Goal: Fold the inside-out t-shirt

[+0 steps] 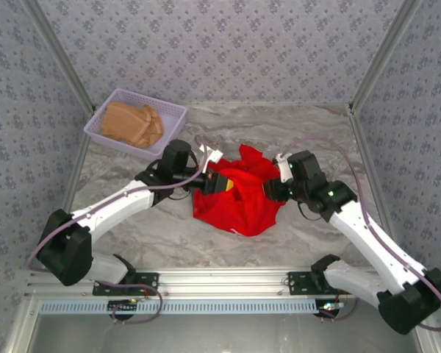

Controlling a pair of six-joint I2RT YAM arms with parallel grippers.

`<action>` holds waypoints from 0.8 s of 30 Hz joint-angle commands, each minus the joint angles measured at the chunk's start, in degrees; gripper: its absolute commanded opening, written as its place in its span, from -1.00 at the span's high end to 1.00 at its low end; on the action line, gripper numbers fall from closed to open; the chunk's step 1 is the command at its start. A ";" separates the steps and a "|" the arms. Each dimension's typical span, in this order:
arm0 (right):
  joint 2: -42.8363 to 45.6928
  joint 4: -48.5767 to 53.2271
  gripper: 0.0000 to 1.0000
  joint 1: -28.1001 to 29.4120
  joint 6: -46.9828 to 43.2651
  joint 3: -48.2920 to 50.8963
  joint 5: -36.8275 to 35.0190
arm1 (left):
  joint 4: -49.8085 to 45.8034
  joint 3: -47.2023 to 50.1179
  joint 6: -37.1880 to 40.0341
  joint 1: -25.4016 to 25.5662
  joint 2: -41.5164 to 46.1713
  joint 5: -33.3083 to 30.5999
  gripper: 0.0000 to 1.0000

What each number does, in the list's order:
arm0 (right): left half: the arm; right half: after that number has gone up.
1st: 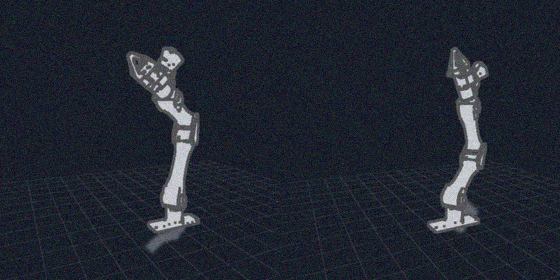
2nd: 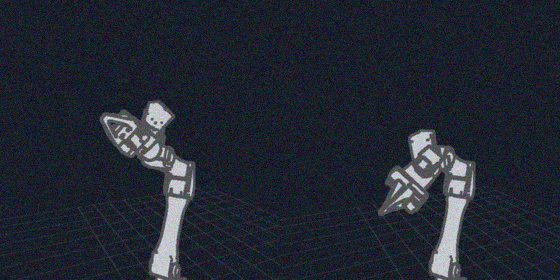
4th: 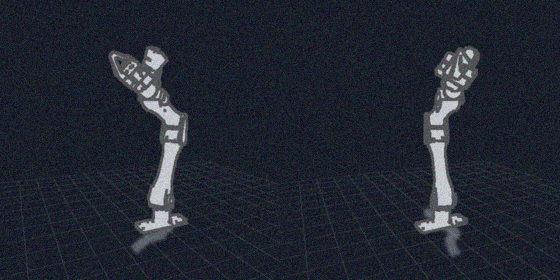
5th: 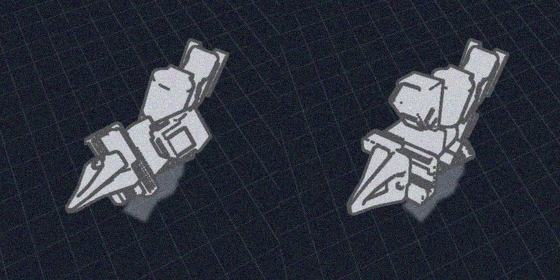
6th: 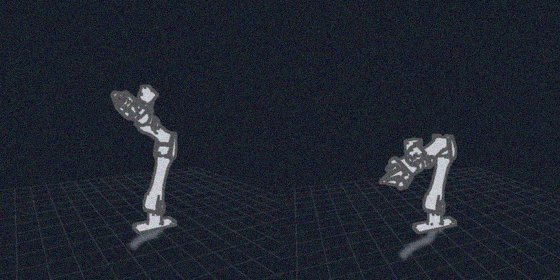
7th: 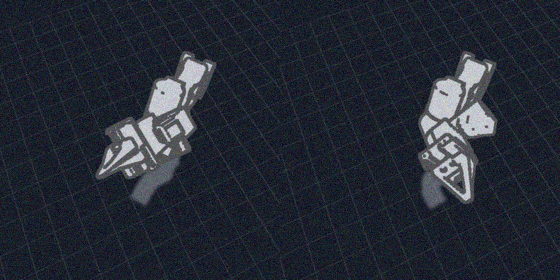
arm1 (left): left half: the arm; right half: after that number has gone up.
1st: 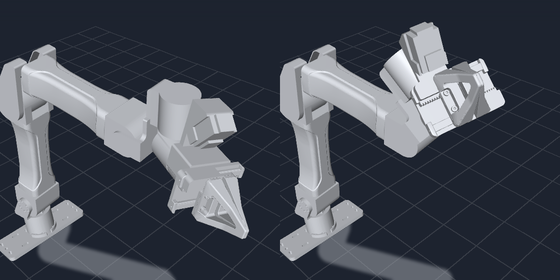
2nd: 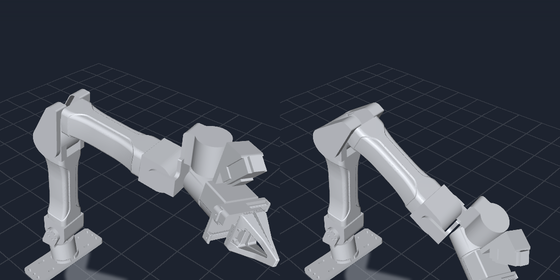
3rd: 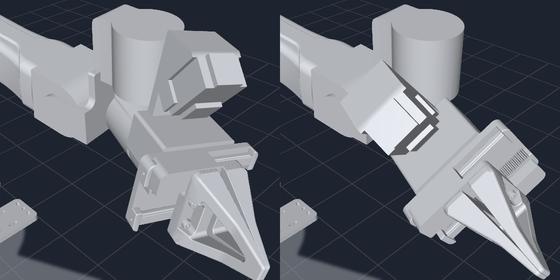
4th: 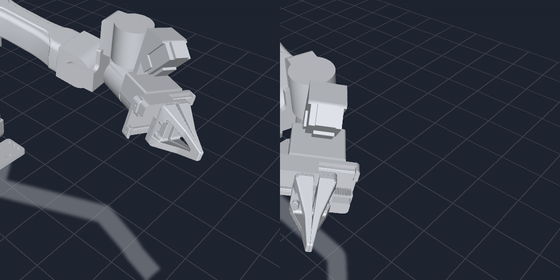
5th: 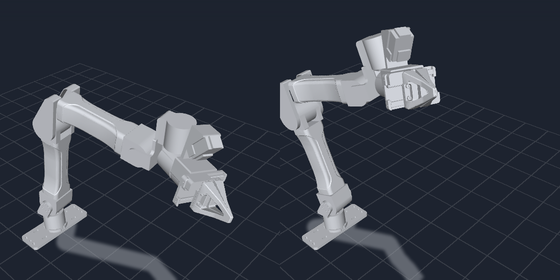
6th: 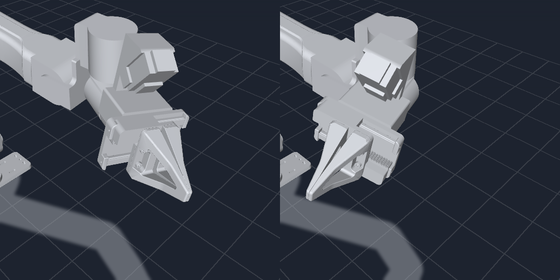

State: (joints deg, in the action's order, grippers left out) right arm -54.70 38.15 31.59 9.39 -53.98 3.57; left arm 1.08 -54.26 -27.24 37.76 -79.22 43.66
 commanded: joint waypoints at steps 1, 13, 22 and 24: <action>6.12 -2.58 0.07 3.52 -2.08 1.16 3.79 | 0.65 -1.20 -4.98 -0.70 0.21 -1.47 1.00; -8.21 -19.65 -0.38 10.66 2.36 2.15 6.33 | 0.63 -1.99 -6.52 -0.60 0.90 -0.59 1.00; -6.65 -16.21 0.85 5.77 0.57 4.05 5.74 | -0.98 -1.47 -3.88 -1.07 2.71 -1.12 1.00; -3.88 -18.03 1.00 2.50 0.97 5.69 14.87 | -1.08 -1.05 -3.12 -1.42 3.04 -1.75 1.00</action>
State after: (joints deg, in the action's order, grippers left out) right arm -62.35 20.93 37.10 10.85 -49.80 10.22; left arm -0.01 -54.30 -32.29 37.06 -78.94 42.13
